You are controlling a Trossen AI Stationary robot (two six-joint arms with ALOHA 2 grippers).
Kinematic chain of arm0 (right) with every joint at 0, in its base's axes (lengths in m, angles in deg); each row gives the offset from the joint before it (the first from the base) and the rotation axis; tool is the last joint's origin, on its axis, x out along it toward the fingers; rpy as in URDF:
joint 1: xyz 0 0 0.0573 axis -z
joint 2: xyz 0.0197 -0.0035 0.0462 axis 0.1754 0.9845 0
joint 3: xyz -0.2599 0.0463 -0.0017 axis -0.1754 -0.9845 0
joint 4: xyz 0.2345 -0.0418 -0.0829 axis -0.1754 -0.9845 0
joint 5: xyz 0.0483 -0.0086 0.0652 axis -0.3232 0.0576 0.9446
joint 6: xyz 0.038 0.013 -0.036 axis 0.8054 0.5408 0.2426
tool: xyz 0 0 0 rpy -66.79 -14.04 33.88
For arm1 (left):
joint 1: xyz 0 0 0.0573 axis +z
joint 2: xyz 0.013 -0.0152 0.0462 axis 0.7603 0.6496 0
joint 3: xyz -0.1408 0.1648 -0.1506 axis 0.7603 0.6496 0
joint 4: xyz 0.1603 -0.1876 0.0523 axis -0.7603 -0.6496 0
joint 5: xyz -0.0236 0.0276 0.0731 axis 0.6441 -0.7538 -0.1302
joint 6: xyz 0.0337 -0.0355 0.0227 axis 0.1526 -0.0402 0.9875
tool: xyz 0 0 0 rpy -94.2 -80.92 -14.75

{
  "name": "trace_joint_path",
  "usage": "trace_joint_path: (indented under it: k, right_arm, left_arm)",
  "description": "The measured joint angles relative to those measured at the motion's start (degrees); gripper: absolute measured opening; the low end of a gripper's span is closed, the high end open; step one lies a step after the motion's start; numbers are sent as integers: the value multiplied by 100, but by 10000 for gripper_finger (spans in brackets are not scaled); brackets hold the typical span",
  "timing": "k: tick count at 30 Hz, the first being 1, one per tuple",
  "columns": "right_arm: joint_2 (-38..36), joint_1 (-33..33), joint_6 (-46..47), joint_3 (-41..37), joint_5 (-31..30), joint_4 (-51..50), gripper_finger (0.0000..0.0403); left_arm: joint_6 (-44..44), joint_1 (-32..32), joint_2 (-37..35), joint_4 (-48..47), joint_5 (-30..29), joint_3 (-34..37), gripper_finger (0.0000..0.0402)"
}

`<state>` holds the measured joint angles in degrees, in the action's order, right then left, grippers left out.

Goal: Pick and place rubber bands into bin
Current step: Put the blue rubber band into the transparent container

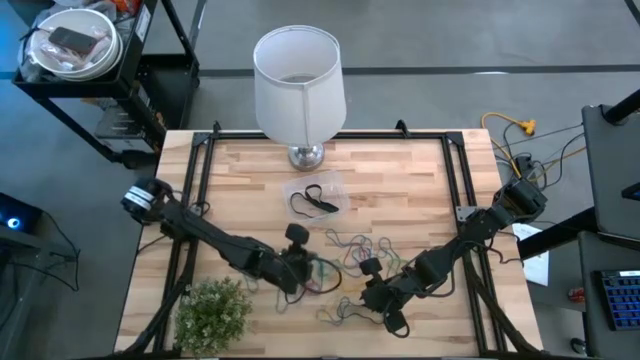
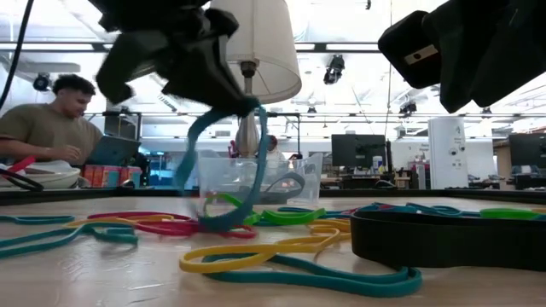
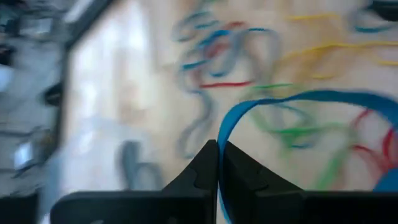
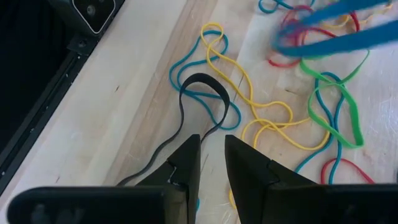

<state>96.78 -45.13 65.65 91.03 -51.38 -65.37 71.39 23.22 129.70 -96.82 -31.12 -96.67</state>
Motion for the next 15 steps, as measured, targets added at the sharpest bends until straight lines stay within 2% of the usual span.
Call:
trace_joint_path:
  k: [8,15]
  right_arm:
    - [0,0,0,-2,0,-10,68]
    - [0,0,-2,-11,-1,-27,68]
  left_arm:
    - [560,1,-495,507,-239,4,1]
    - [1213,86,-900,836,-883,40,1]
